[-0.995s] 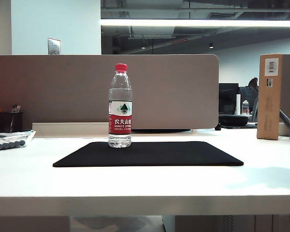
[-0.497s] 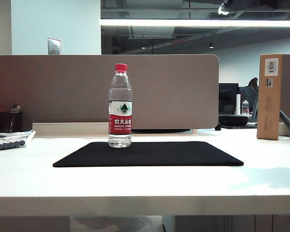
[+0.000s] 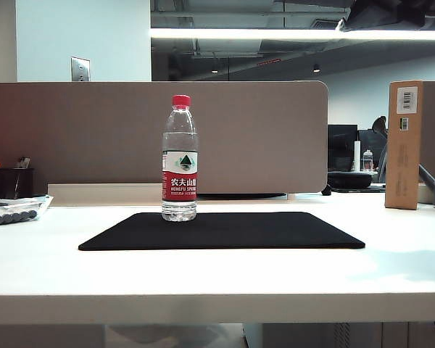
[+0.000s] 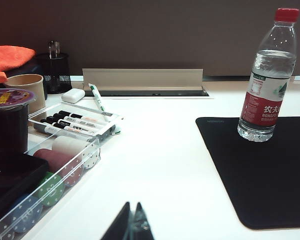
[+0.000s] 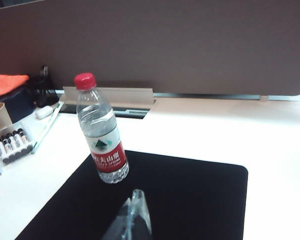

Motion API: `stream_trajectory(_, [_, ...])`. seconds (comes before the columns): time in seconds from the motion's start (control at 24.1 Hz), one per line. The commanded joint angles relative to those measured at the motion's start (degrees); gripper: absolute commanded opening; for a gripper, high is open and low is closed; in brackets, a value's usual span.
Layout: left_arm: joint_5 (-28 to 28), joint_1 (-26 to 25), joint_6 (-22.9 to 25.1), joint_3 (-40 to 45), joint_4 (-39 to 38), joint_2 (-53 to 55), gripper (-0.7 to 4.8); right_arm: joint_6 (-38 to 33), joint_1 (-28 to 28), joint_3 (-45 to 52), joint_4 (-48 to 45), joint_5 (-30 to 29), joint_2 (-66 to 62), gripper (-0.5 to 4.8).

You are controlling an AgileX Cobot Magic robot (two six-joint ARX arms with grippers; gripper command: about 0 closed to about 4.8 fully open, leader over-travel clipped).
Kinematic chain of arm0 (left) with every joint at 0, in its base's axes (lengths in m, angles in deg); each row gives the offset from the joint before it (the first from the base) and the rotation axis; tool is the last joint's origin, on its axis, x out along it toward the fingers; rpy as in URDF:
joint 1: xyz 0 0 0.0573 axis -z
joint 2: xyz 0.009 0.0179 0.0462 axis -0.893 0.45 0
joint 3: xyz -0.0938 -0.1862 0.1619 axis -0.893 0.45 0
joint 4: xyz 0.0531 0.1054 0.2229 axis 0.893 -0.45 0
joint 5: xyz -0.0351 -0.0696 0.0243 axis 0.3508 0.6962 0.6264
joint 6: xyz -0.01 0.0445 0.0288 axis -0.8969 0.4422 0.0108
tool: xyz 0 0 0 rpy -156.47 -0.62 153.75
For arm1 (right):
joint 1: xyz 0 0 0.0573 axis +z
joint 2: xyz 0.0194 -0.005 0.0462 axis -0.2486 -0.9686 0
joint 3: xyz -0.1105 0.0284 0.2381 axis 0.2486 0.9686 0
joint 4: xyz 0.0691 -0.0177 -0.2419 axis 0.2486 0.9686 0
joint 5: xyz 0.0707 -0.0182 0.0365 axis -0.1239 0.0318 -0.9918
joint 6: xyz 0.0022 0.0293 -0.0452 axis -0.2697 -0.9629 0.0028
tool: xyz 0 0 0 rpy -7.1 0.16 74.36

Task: Stand the plastic bottle up on the black mouse pad.

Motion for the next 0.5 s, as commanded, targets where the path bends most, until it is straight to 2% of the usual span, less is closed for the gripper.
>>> stream_trajectory(0.04, [0.17, 0.07, 0.02, -0.26, 0.68, 0.0, 0.01, -0.31, 0.15, -0.28, 0.46, 0.17, 0.17, -0.05])
stream_trajectory(0.29, [0.2, 0.07, 0.02, -0.26, 0.68, 0.0, 0.01, 0.17, 0.15, -0.28, 0.72, 0.2, 0.17, -0.05])
stream_trajectory(0.33, [0.17, 0.07, 0.02, -0.26, 0.68, 0.0, 0.01, 5.86, 0.13, -0.31, -0.7, 0.76, 0.2, -0.05])
stream_trajectory(0.37, [0.2, 0.07, 0.02, -0.26, 0.68, 0.0, 0.01, 8.52, 0.13, -0.31, -2.4, 1.51, 0.2, -0.05])
stream_trajectory(0.5, [0.17, 0.07, 0.02, -0.26, 0.68, 0.0, 0.01, 8.5, 0.13, -0.26, -2.6, 1.44, 0.31, -0.05])
